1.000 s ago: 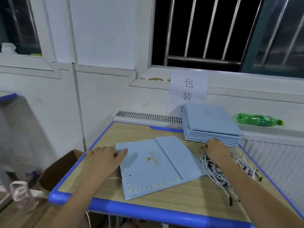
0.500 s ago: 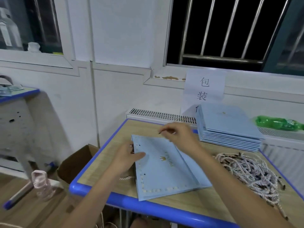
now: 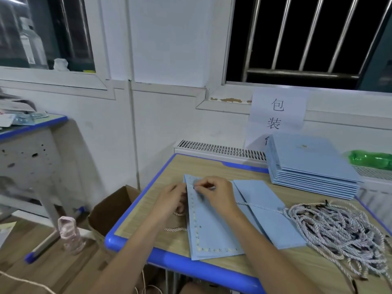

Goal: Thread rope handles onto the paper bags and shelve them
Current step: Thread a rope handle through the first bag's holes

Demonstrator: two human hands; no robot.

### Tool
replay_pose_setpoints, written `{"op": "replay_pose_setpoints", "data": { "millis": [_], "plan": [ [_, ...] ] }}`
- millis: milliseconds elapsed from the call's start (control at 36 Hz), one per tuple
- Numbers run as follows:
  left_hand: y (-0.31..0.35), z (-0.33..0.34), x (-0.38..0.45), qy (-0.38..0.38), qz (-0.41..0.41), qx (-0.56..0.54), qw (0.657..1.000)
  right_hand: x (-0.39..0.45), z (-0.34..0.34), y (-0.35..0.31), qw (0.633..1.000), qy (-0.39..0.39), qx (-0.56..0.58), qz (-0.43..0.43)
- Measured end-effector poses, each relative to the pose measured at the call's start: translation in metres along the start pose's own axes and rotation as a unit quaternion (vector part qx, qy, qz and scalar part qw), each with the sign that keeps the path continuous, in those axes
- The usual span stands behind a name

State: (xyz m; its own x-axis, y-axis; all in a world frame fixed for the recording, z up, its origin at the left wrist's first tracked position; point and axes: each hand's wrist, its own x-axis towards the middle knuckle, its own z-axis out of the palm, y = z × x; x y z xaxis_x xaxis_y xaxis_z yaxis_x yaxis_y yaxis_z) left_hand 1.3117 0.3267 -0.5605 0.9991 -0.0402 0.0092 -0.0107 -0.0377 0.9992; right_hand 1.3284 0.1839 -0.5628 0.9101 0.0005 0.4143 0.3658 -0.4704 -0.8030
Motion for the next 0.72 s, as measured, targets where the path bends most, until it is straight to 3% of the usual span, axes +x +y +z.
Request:
{"op": "replay_pose_setpoints", "data": {
  "millis": [222,361,528,722],
  "plan": [
    [-0.008,-0.001,0.003,-0.026,0.096,0.113,0.989,-0.009,-0.004,0.002,0.998,-0.027,-0.051,-0.024],
    [-0.009,0.0,0.003,-0.047,0.126,0.17,0.976,-0.014,-0.004,0.0,0.999,0.005,-0.035,-0.024],
    [-0.009,0.01,0.011,0.034,0.142,0.303,0.942,-0.014,-0.004,0.004,0.999,0.011,-0.034,-0.027],
    [-0.005,0.012,0.008,0.048,0.163,0.367,0.914,-0.014,-0.006,0.006,0.997,-0.015,-0.08,-0.012]
  ]
}}
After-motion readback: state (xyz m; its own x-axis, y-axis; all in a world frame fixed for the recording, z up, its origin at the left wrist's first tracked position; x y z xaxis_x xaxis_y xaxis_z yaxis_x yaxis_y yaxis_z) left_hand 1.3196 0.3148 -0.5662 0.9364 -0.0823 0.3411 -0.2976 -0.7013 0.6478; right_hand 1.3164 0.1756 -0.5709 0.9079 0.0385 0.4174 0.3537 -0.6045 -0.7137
